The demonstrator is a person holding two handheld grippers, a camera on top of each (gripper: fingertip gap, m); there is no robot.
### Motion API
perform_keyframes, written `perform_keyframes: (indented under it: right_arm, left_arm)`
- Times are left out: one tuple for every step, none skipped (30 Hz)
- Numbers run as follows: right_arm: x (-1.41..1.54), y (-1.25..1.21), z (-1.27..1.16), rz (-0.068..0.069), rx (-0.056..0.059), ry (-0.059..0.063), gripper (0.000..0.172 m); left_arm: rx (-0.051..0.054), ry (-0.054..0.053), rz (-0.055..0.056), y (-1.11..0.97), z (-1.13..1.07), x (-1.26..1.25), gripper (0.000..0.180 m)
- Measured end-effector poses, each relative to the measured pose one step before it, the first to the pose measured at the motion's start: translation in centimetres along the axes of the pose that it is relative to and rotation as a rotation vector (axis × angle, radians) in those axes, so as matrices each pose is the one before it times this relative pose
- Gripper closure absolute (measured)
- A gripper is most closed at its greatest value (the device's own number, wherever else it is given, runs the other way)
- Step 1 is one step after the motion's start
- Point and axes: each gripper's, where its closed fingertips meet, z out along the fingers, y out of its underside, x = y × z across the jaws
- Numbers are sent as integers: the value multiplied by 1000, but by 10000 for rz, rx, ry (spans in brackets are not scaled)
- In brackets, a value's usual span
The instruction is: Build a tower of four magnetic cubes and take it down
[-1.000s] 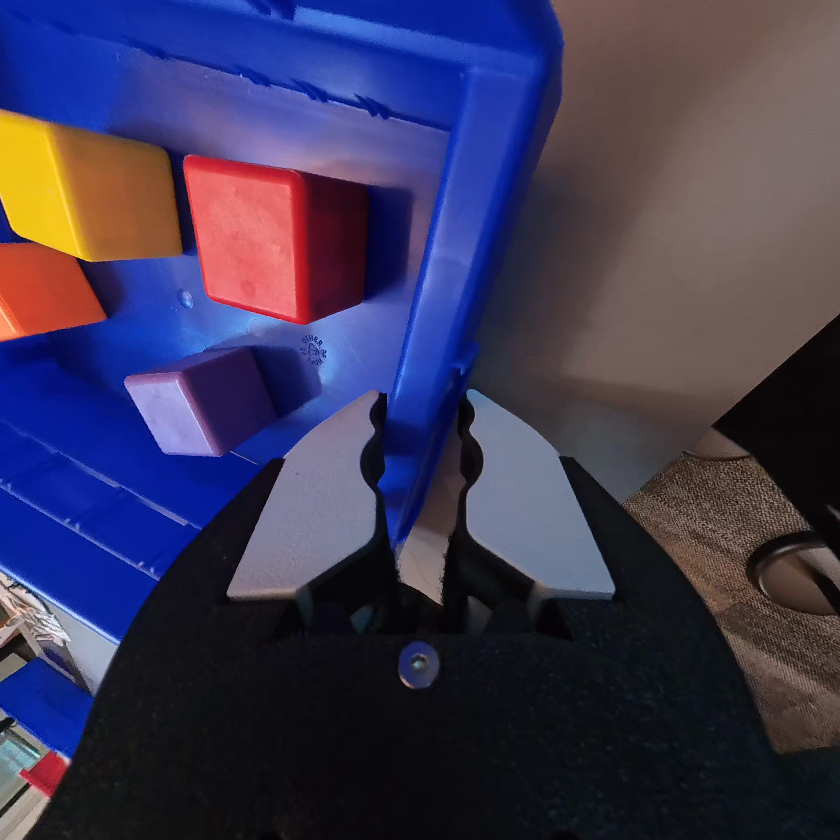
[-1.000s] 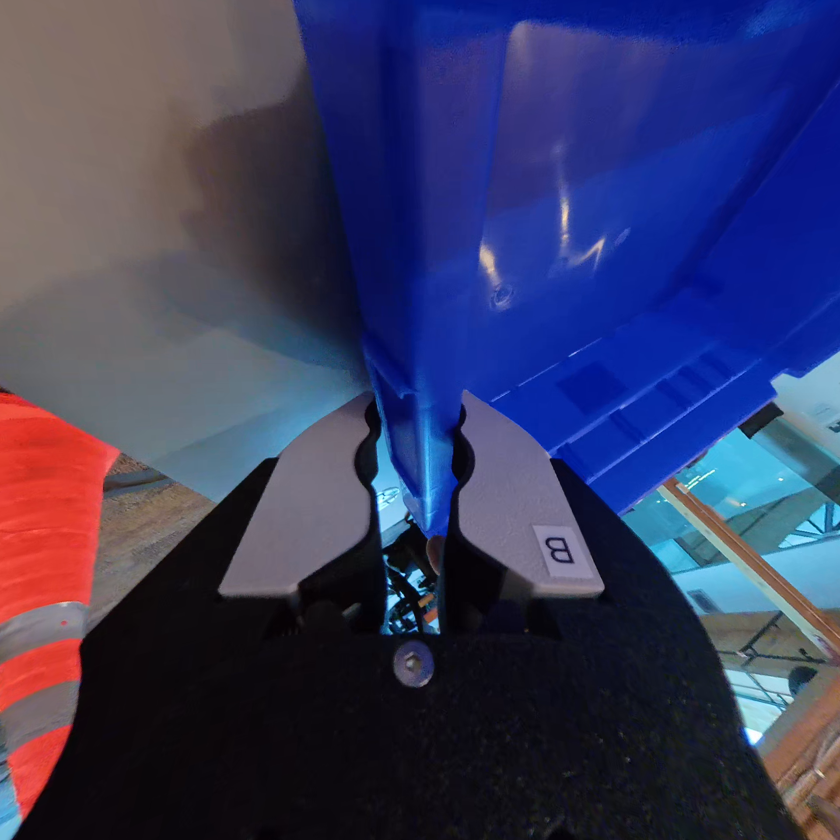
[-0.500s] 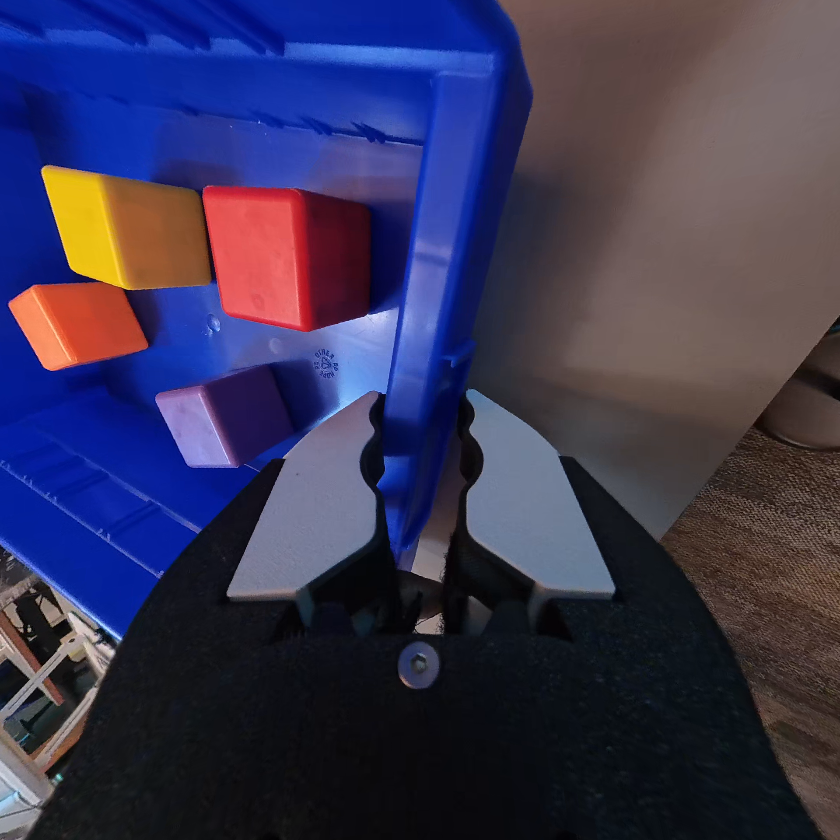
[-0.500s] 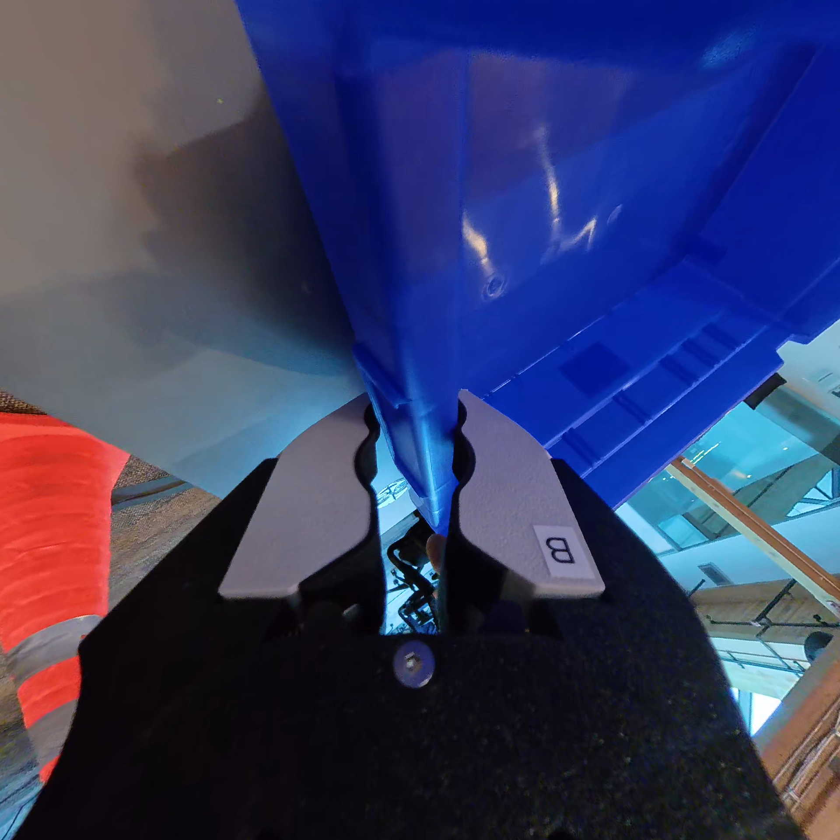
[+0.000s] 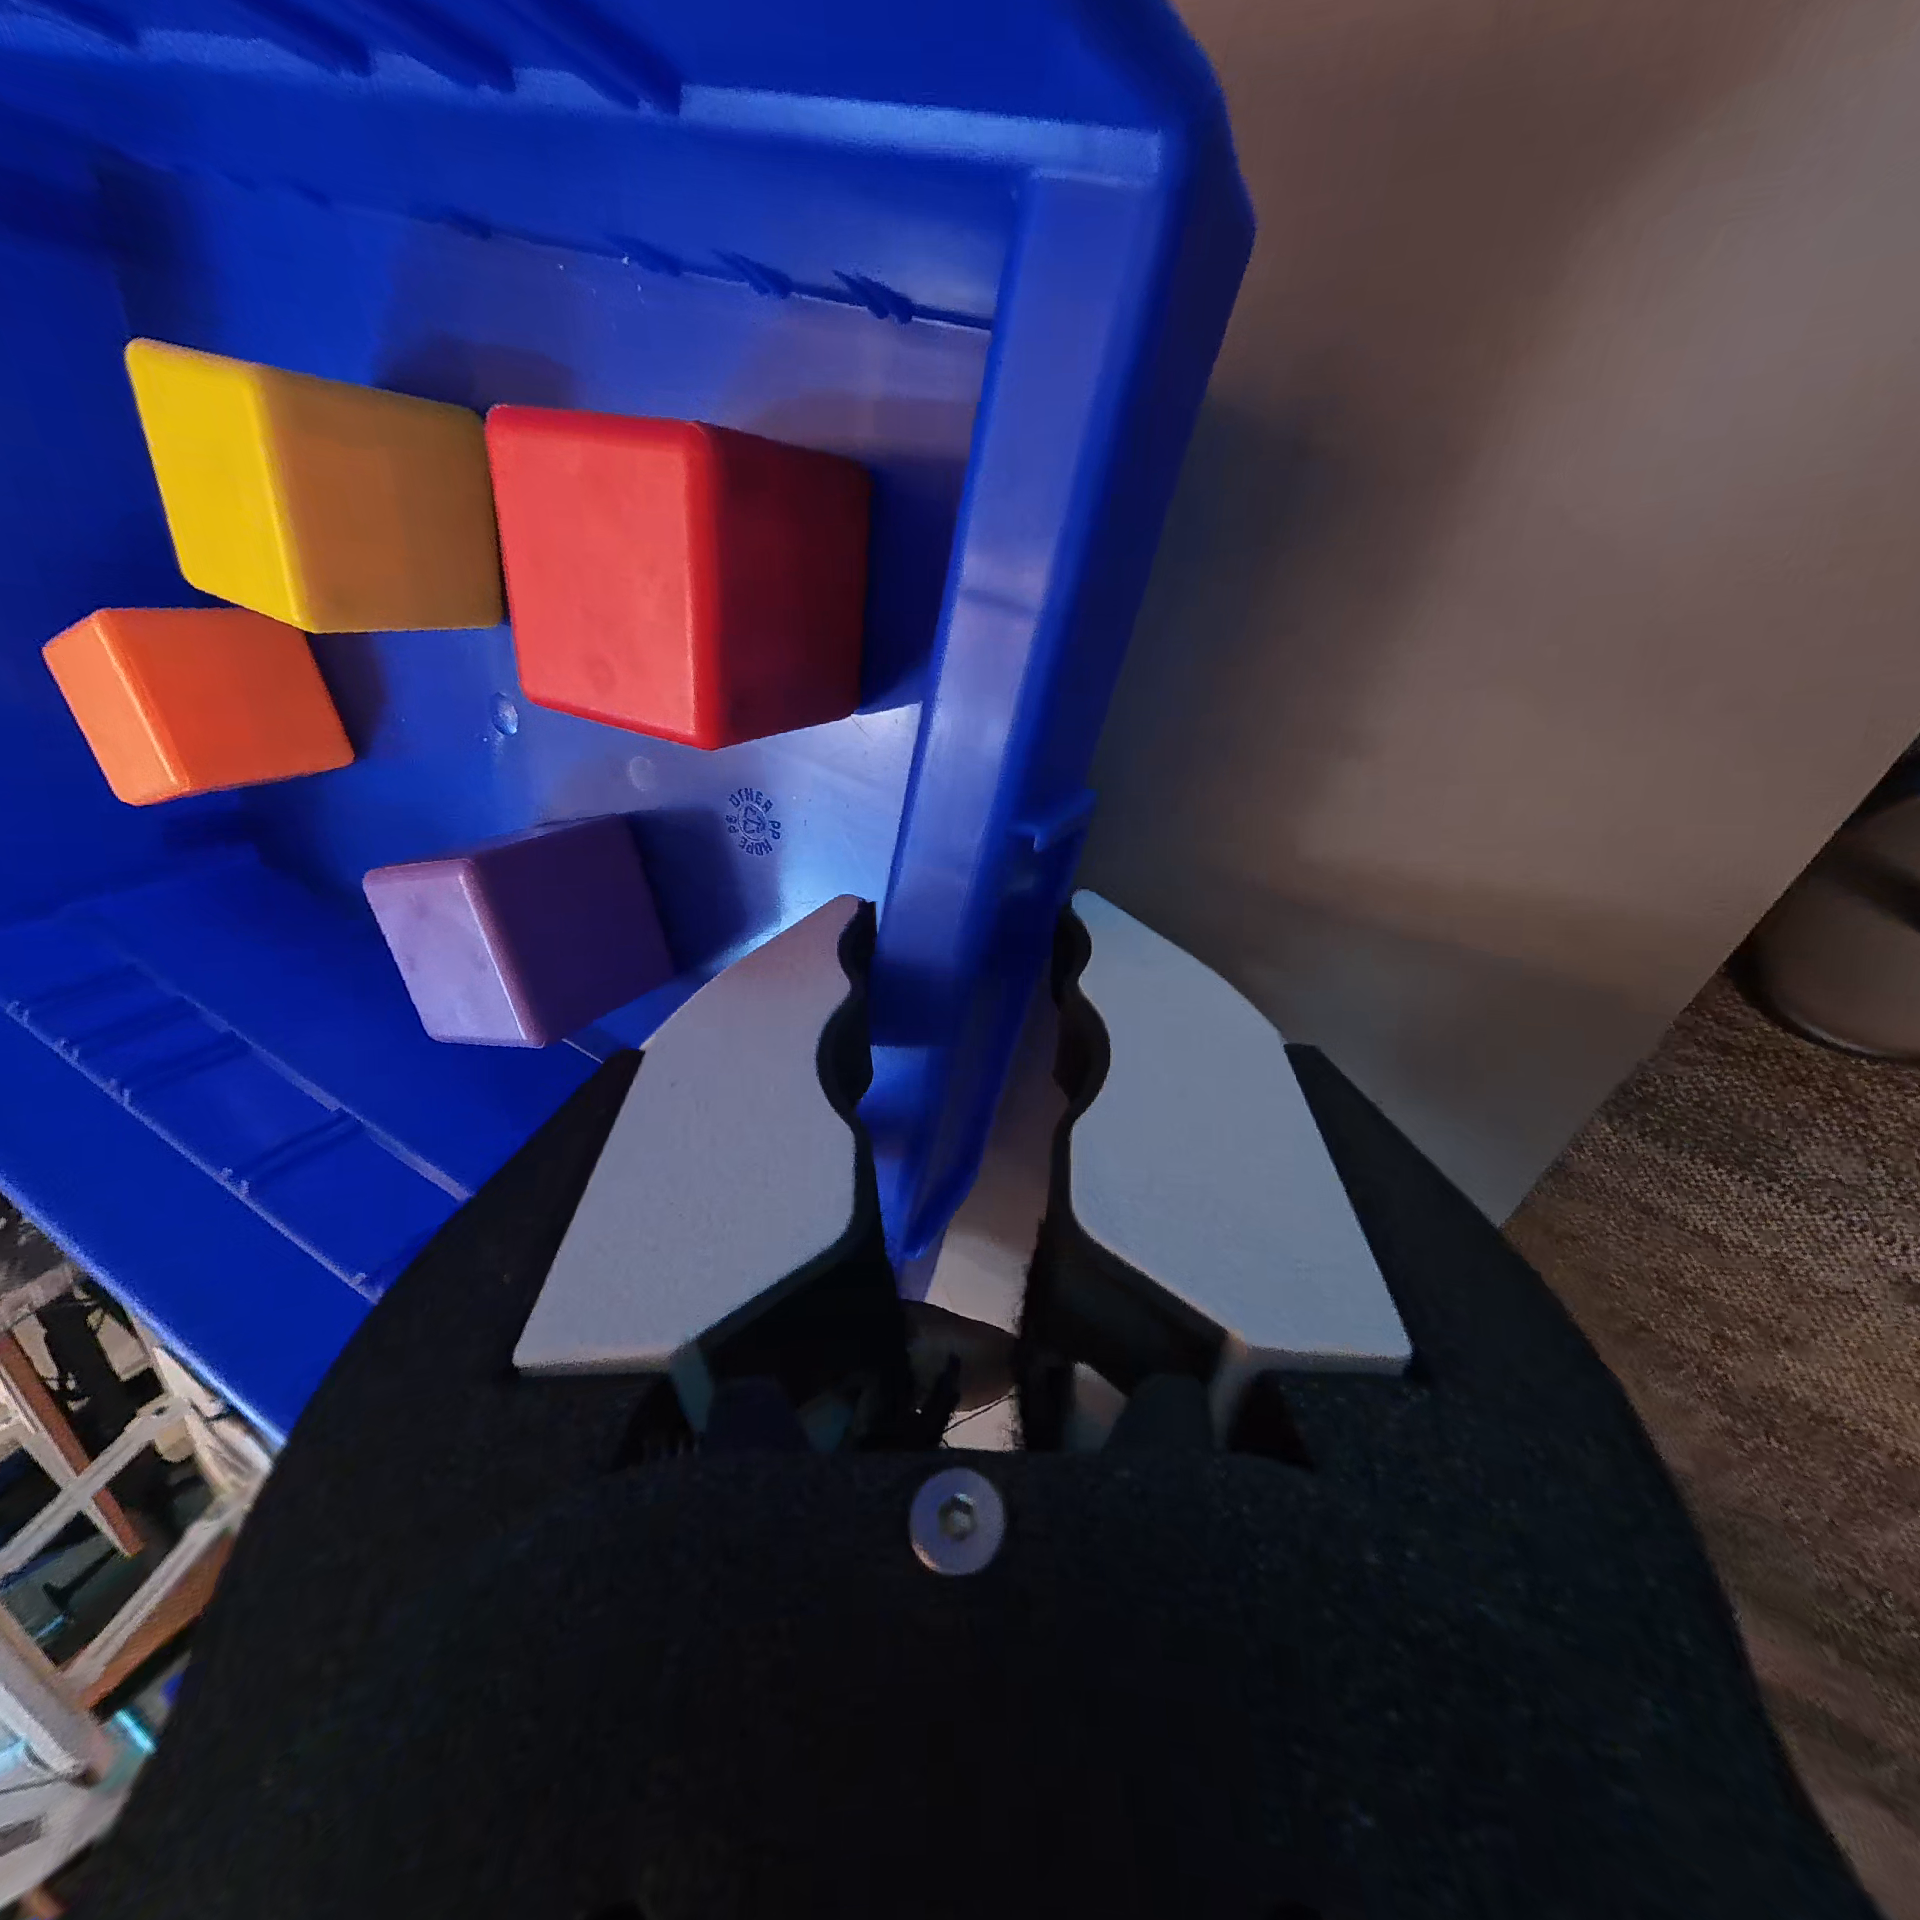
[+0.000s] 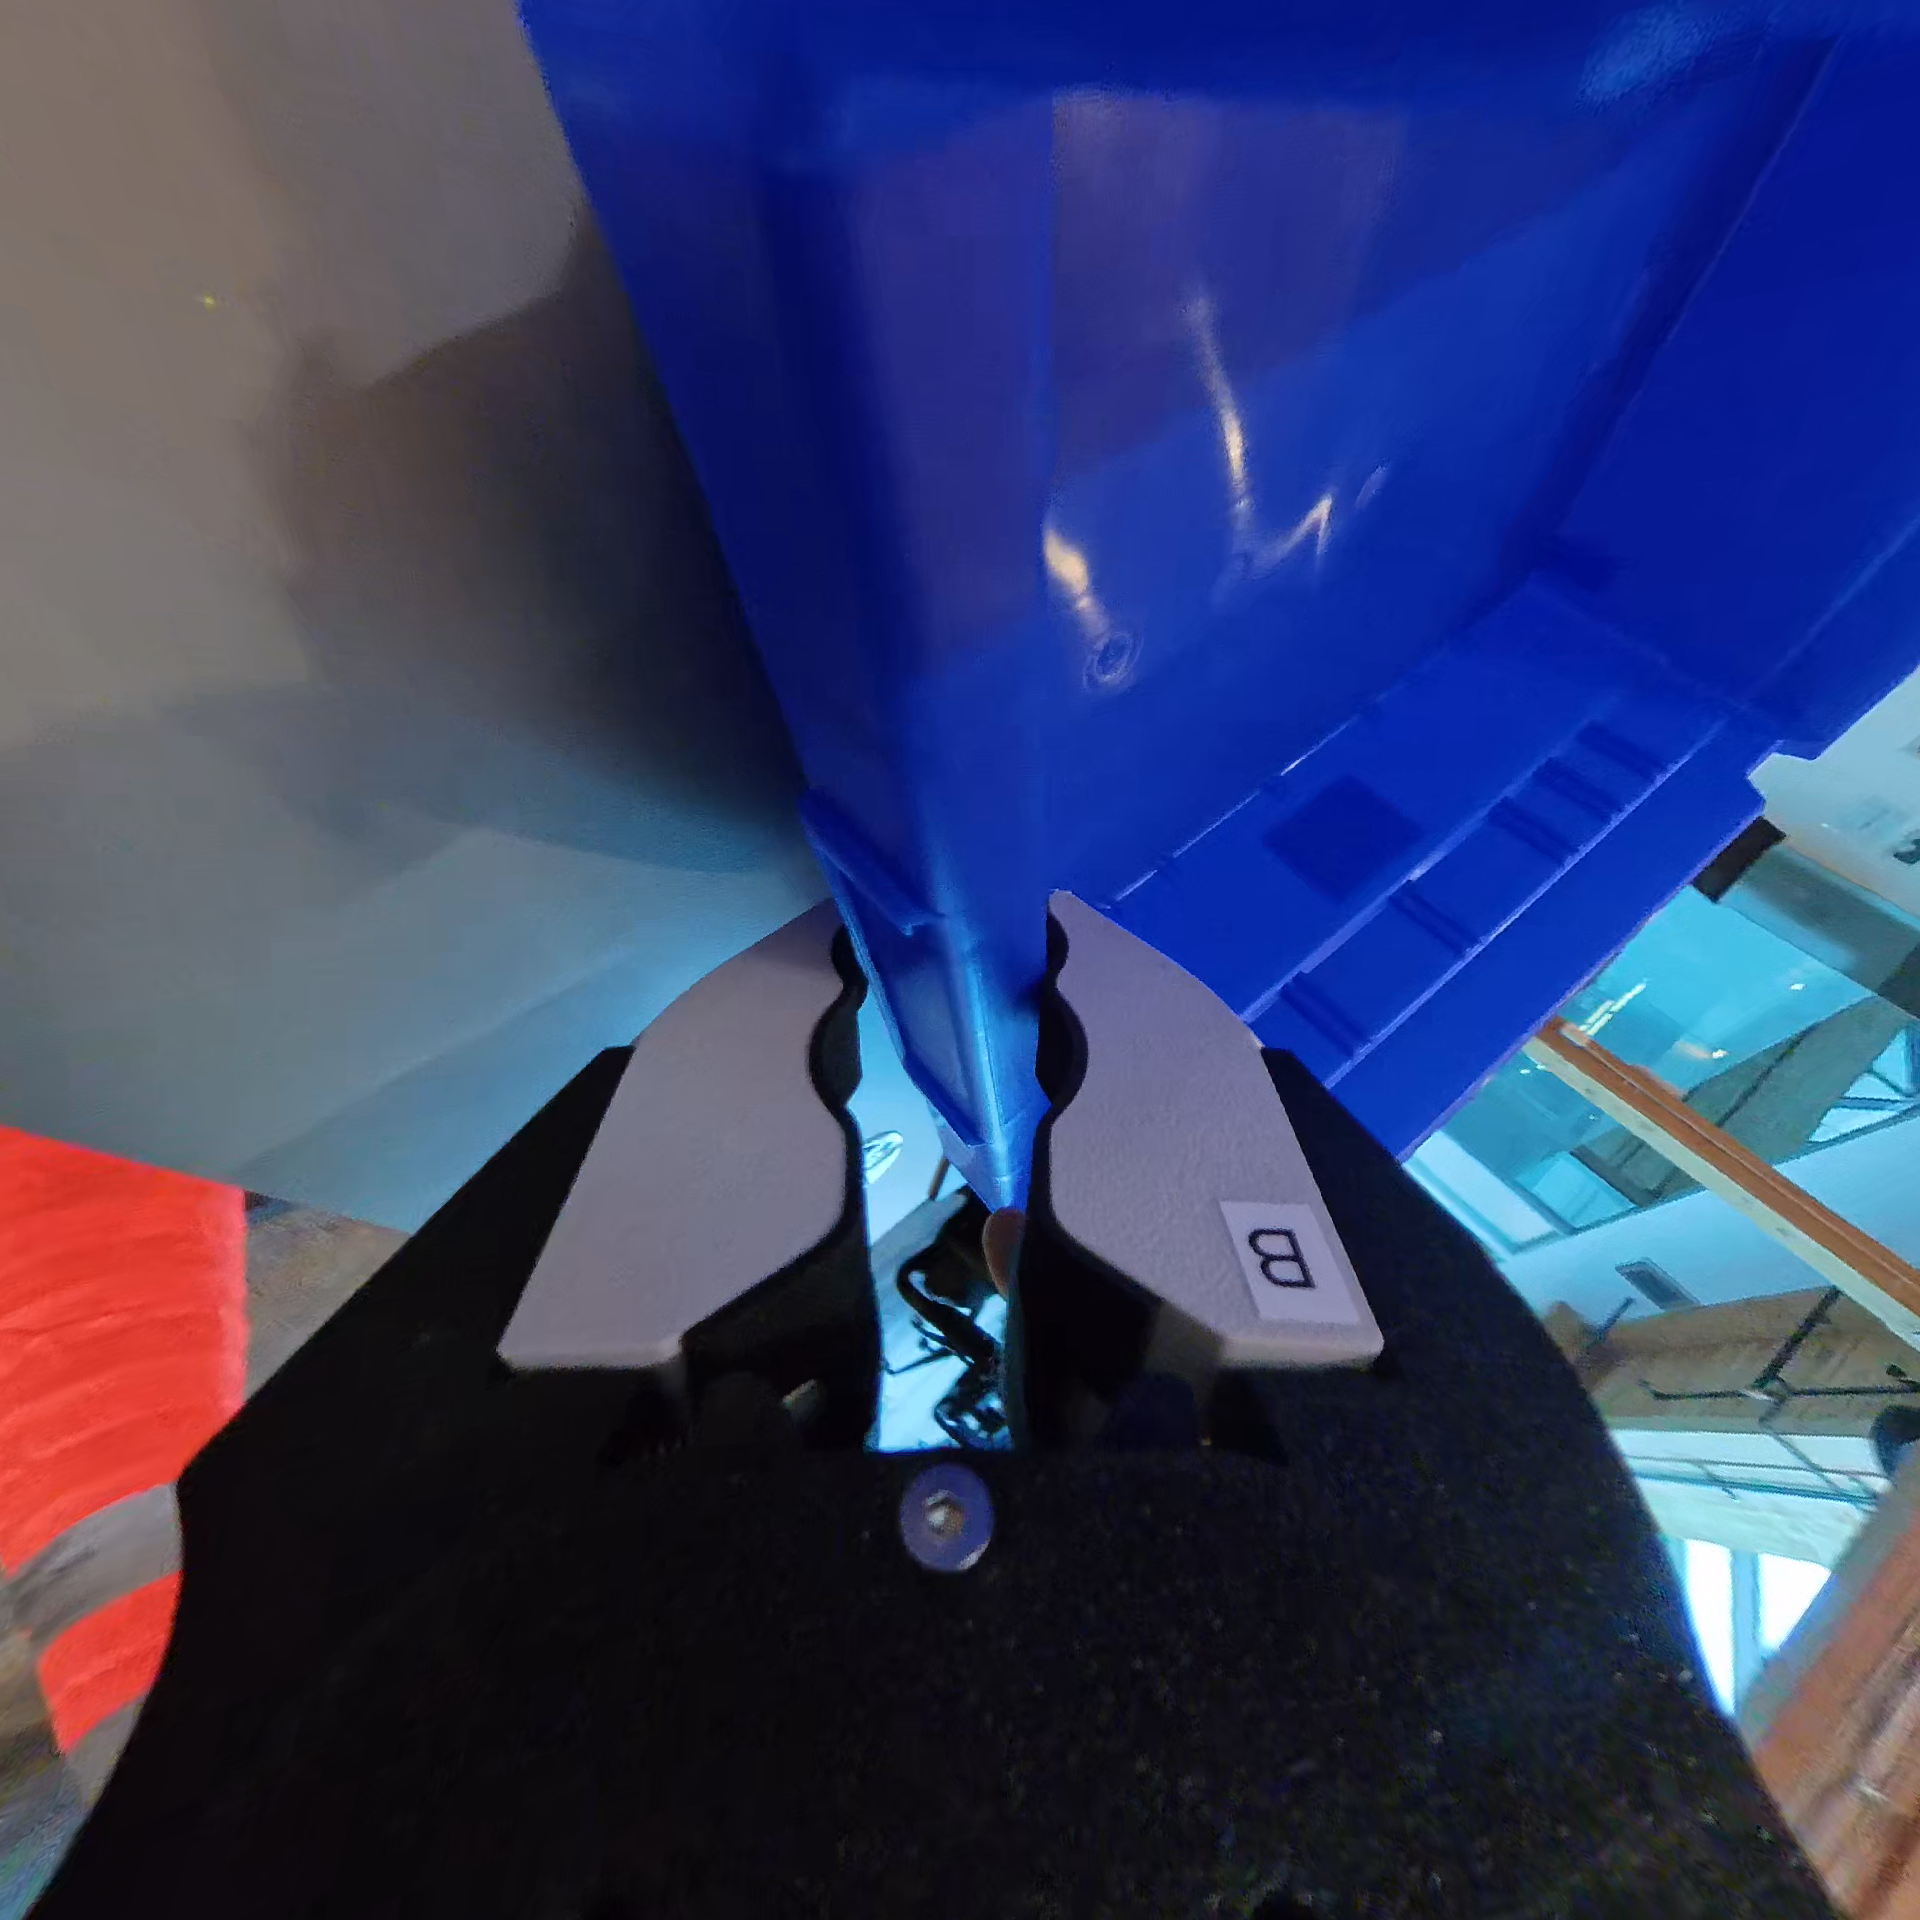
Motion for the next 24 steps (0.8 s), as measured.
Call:
perform_keyframes:
  right_arm:
    - [-284,-122,-131,364,174,-295,139]
    - [-350,-134,-278,473,247,-384,130]
    - [-272,-248,-441,520,376,-350,119]
    - [-325,-451,-628,486,553,-381,109]
    - [-360,-642,-793,409,698,-381,101]
    - [-226,-830,-943,341,792,-273,95]
    - [-128,-1039,-1041,302,872,-196,90]
    - [-107,-1263,-1103,283,952,-184,86]
    - [-45,-1508,-1082,262,1024,-134,79]
    - [66,-1680,-1017,213,1057,-36,77]
    - [106,-1706,-874,148,1026,28,74]
    - [9,-1631,-647,81,917,5,71]
    - [-194,-1469,-421,12,761,-95,69]
    - [-366,-1276,-210,-39,604,-175,69]
    - [-402,-1082,-32,-67,463,-192,70]
    - [-376,-904,119,-79,349,-165,71]
    - [-394,-792,223,-93,277,-168,71]
    - [-440,-715,282,-105,247,-197,71]
    - [-458,-655,321,-105,221,-201,71]
    - [-407,-513,325,-103,153,-165,72]
    - [-311,-329,314,-102,52,-108,72]
    - [-246,-182,284,-93,-20,-84,73]
    - [-245,-152,259,-74,-21,-100,73]
    - [-232,-171,247,-49,14,-106,73]
  left_arm:
    - [134,88,-260,-155,-1,139,145]
    - [406,267,-419,-494,-107,378,137]
    - [672,252,-597,-841,-287,342,123]
    - [781,141,-659,-1002,-441,173,110]
    - [747,62,-668,-974,-557,53,96]
    - [725,41,-653,-989,-636,38,83]
    - [772,8,-584,-1085,-647,11,71]
    - [840,-37,-442,-1236,-648,-4,66]
    - [787,-177,-301,-1199,-573,-193,67]
    - [547,-486,-270,-882,-457,-694,72]
    - [273,-634,-283,-539,-275,-981,77]
    - [118,-284,-188,-375,-60,-533,85]
    - [85,71,-31,-365,124,-11,92]
    - [-55,231,209,-208,270,181,97]
    - [-236,178,411,2,382,15,100]
    - [-402,135,514,238,472,-225,103]
    - [-521,145,462,438,588,-348,105]
    - [-531,284,288,502,698,-273,106]
    - [-518,403,139,563,764,-182,109]
    - [-471,475,86,560,808,-92,109]
    - [-372,363,32,479,738,-236,110]
    - [-320,310,7,433,670,-253,111]
    - [-217,191,14,279,560,-345,111]
    - [-67,164,27,100,502,-253,111]
